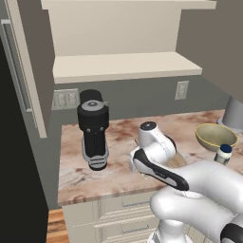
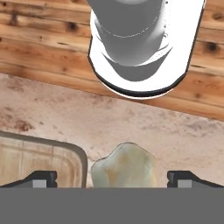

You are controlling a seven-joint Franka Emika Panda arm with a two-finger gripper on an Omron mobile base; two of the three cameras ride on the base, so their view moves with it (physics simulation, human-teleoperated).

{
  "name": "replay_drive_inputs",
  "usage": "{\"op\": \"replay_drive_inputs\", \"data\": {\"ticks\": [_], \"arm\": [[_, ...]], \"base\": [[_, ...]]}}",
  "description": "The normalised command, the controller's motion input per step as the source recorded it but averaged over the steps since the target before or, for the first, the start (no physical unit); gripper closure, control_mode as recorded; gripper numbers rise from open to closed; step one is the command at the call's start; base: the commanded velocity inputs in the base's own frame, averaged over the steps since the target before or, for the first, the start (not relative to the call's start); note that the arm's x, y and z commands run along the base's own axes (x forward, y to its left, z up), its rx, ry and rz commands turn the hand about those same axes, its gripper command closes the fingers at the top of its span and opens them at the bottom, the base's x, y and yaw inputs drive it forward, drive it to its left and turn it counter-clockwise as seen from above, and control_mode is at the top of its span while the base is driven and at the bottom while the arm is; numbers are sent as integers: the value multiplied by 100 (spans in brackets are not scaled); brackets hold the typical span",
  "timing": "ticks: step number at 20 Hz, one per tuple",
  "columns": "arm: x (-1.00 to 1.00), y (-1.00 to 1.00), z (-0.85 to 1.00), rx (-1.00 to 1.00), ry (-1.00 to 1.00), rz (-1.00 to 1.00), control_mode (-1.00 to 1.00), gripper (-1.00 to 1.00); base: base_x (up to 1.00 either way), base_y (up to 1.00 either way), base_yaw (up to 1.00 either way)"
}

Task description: Open the cabinet. Place the bowl and condiment on the counter. Then place the lime and garlic on the cutting board.

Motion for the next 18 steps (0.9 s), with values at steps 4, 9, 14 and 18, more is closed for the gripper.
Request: {"op": "replay_drive_inputs", "data": {"ticks": [4, 9, 14, 18], "arm": [[-17, 0, -29, 0, -1, 1, -100, -100], [-5, 0, -33, 0, -5, 2, -100, -100], [0, 0, -41, 0, -8, 3, -100, -100], [-3, -1, -51, 0, -7, 4, -100, -100]], "base": [[0, 0, 0], [0, 0, 0], [0, 0, 0], [0, 0, 0]]}}
